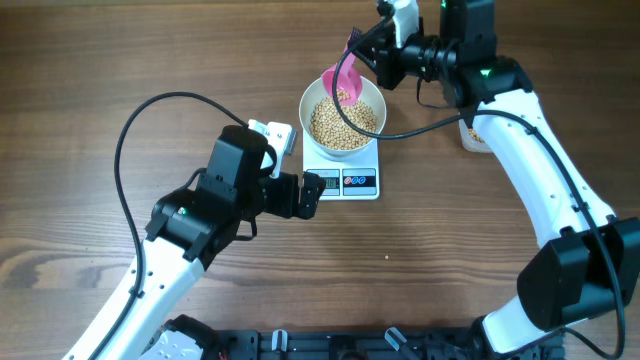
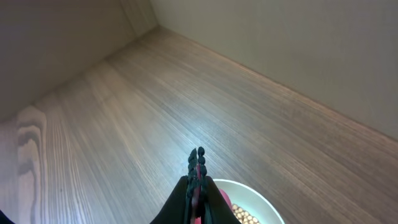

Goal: Scoop item into bowl and weigh 150g on scale
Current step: 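Tilt the scoop over the bowl to trickle soybeans in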

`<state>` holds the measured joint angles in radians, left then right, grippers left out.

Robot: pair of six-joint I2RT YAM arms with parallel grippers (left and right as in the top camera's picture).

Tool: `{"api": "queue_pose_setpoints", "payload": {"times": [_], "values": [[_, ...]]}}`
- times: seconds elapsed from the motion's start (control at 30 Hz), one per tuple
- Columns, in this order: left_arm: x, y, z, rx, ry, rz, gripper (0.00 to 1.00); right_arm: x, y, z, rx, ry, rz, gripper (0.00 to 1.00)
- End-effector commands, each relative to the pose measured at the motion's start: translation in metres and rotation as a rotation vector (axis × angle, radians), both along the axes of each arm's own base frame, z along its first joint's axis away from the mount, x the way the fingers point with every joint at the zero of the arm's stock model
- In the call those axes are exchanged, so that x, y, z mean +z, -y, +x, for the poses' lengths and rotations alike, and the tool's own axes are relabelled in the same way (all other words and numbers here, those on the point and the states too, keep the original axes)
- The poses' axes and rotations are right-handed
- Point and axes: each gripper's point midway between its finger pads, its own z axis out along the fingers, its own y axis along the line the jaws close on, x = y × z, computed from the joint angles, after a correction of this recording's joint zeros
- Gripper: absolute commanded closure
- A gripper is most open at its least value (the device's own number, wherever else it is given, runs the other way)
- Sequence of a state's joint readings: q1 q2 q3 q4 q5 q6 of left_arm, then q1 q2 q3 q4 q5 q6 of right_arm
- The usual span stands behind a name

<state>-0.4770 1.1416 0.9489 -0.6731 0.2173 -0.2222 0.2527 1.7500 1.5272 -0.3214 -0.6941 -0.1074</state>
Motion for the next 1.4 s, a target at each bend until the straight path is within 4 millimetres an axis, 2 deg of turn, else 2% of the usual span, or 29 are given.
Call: {"api": "queue_pose_setpoints", "payload": {"times": [0.0,0.6,0.83,1.37], "values": [[-0.001,0.002,0.000,-0.008,0.001,0.004,0.00,0.012,0.001,-0.001,-0.019,0.010,0.024,0.96],[-0.001,0.002,0.000,-0.008,0.001,0.004,0.00,0.014,0.003,0.001,-0.021,0.024,0.021,0.96],[-0.001,0.002,0.000,-0.008,0.001,0.004,0.00,0.002,0.007,-0.002,0.056,0.157,-0.123,0.96],[-0.001,0.002,0.000,-0.008,0.001,0.004,0.00,0.000,0.008,0.002,0.042,0.156,-0.124,0.96]]}}
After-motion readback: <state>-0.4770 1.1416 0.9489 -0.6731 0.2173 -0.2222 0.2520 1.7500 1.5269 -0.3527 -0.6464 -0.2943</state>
